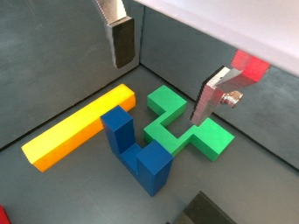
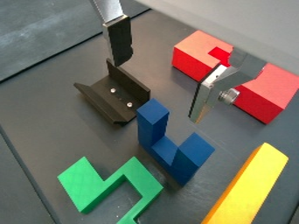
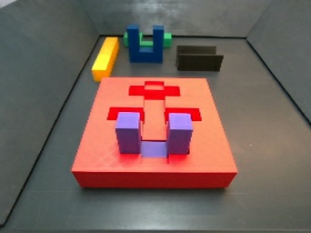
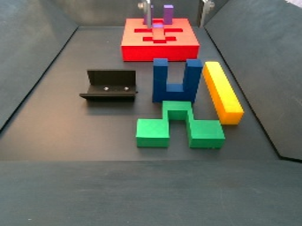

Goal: Pick up the blue object. Move up. Move to above the board. Insert the blue object.
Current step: Pick up the blue object.

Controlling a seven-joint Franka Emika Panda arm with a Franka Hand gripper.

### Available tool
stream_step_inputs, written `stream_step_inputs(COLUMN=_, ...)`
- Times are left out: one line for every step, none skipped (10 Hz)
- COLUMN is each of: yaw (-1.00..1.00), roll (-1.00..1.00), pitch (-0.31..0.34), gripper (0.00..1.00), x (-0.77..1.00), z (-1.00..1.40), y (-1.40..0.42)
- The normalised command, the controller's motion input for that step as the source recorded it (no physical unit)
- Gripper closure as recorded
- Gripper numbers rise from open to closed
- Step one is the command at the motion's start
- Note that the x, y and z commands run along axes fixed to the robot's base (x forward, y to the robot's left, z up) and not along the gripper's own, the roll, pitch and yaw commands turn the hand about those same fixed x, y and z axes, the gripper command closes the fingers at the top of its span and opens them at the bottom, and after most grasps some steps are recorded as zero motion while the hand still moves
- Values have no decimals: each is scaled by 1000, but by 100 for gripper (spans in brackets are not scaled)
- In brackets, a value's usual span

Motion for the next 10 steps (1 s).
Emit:
stream_step_inputs(yaw=-69, roll=0, pitch=0, gripper=0, x=191, z=-140, y=-223)
stream_step_inputs(yaw=-154, roll=9, pitch=26, gripper=0, x=414, z=-94, y=-240)
stream_step_inputs(yaw=-269, roll=94, pitch=100, gripper=0, x=523, z=-17, y=-174)
stream_step_inputs(yaw=-277, roll=111, pitch=114, gripper=0, x=549, z=-17, y=-163)
stream_step_inputs(yaw=-263, roll=149, pitch=107, gripper=0, x=546, z=-74, y=-134)
stream_step_inputs(yaw=-149, roll=191, pitch=101, gripper=0, x=569, z=-191, y=-49)
stream_step_inputs(yaw=0, roll=44, pitch=0, gripper=0, x=357, z=-526, y=-37)
stream_step_inputs(yaw=0, roll=23, pitch=-1, gripper=0, x=306, z=-557, y=-26)
stream_step_inputs(yaw=0, roll=17, pitch=0, gripper=0, x=346, z=-463, y=-14)
stream_step_inputs(yaw=0, roll=30, pitch=0, gripper=0, x=351, z=-380, y=0)
